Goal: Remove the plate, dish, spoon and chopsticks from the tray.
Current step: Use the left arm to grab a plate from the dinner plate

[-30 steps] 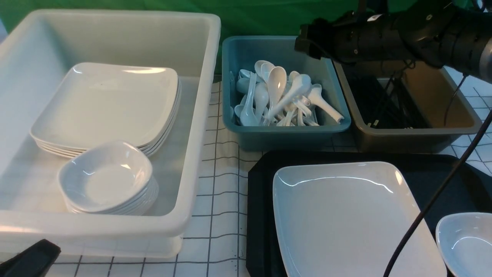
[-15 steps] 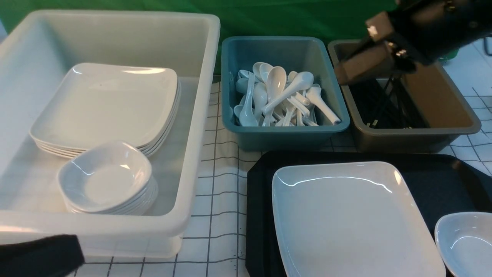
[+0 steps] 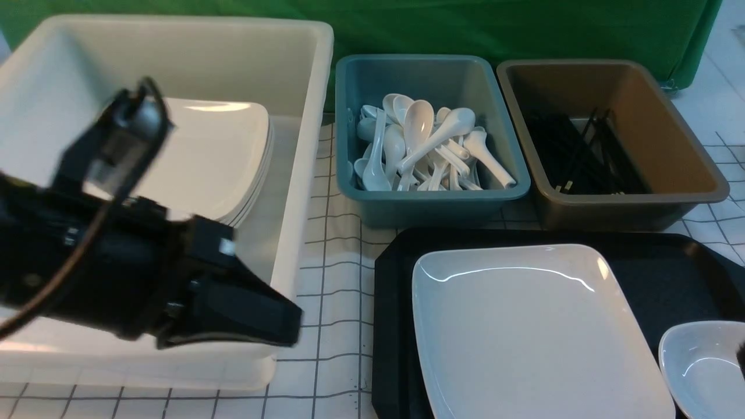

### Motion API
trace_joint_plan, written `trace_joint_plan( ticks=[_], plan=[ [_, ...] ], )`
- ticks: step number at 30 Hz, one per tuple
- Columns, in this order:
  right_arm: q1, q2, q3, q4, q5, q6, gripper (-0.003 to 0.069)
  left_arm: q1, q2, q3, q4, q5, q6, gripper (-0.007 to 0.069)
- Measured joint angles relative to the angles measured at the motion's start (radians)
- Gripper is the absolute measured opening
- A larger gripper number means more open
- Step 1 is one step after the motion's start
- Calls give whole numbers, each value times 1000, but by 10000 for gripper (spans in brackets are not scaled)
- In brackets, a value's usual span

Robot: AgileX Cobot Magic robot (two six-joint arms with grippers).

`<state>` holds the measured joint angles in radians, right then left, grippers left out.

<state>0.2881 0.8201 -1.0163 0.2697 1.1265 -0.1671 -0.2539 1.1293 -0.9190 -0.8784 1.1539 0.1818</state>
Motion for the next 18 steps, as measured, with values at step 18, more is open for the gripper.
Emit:
trace_joint_plan(
  ticks=[18],
  plan=[
    [0, -287, 276, -40, 1, 6, 36, -657, 555, -173, 505, -352, -478, 261]
  ],
)
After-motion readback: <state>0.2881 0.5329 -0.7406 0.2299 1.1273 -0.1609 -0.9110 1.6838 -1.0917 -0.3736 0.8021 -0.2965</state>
